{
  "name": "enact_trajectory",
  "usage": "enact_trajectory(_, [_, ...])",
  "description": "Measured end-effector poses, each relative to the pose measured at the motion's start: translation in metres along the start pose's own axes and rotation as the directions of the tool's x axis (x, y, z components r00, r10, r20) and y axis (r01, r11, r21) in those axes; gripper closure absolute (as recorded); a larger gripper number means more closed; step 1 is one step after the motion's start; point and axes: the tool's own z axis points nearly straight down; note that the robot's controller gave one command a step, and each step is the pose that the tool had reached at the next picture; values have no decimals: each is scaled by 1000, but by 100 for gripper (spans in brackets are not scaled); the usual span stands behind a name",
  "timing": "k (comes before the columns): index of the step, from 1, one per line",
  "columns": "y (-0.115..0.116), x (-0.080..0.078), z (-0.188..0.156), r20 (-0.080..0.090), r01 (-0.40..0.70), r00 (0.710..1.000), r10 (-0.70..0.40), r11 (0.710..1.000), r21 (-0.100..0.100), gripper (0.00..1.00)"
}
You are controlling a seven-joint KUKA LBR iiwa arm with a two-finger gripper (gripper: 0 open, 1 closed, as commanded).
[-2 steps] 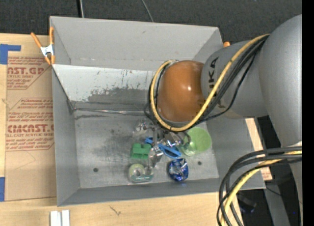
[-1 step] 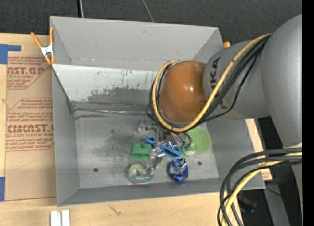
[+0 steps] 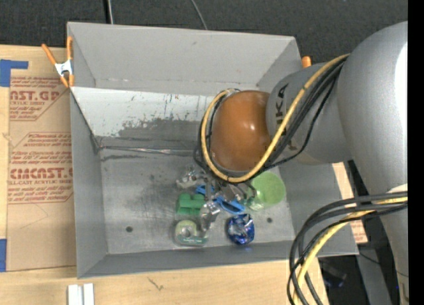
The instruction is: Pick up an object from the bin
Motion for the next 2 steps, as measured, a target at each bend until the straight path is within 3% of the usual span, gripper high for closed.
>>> enact_trajectory(1, [0, -1, -3, -6, 0, 1000, 0, 1000, -1, 0])
enact_trajectory(2, [0, -7, -6, 18, -2, 1000, 1, 1000, 2, 100])
